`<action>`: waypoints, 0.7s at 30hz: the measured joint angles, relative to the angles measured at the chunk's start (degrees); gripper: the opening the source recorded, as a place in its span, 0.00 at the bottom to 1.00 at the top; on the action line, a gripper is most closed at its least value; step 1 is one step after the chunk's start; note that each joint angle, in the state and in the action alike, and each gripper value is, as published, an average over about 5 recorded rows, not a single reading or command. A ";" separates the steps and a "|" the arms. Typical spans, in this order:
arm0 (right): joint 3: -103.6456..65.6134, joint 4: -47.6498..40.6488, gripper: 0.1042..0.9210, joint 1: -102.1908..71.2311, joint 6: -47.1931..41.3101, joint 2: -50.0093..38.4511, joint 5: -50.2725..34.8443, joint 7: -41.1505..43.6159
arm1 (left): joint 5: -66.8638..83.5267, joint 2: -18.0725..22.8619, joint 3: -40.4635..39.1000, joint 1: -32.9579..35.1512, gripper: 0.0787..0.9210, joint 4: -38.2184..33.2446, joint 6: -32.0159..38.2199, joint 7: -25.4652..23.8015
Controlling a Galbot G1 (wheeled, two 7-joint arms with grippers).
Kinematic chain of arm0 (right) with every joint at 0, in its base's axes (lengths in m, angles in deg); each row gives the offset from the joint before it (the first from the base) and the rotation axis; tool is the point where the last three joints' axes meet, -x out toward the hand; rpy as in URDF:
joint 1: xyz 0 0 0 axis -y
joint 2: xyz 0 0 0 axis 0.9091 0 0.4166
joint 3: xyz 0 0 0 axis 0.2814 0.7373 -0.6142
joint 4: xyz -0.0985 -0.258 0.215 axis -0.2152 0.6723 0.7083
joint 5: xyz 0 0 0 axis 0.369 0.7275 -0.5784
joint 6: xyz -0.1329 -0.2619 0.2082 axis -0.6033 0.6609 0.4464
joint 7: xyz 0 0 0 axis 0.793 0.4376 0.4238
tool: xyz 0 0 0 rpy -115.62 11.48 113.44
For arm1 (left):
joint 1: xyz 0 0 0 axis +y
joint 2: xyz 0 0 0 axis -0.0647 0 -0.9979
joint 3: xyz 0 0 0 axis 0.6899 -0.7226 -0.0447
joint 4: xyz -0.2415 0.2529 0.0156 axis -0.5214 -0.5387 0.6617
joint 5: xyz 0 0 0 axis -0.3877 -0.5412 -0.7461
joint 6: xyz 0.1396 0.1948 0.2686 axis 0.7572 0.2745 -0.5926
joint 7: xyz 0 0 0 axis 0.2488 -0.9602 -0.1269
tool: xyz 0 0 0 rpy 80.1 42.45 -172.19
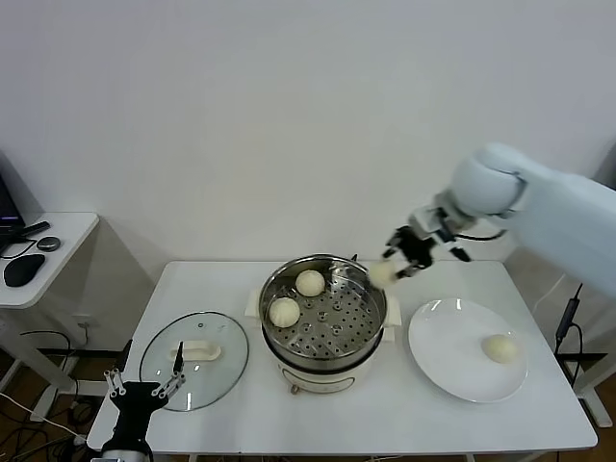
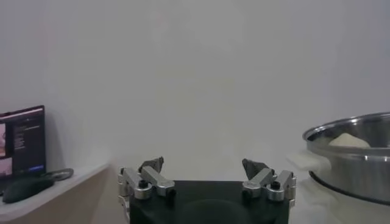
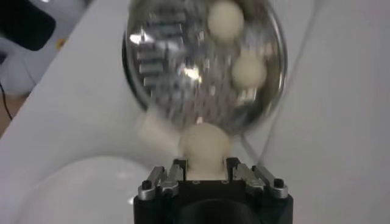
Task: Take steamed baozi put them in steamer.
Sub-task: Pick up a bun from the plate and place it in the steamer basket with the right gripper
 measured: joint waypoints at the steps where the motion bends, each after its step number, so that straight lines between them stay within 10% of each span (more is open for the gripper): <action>1: 0.98 -0.05 0.39 0.22 1.15 1.38 -0.04 -0.32 | 0.03 0.05 0.13 0.09 0.88 -0.02 0.05 0.00; 21: 9.51 -3.09 0.43 -3.18 21.68 14.12 12.30 -3.72 | 0.13 0.78 1.93 0.71 0.88 0.40 0.68 0.10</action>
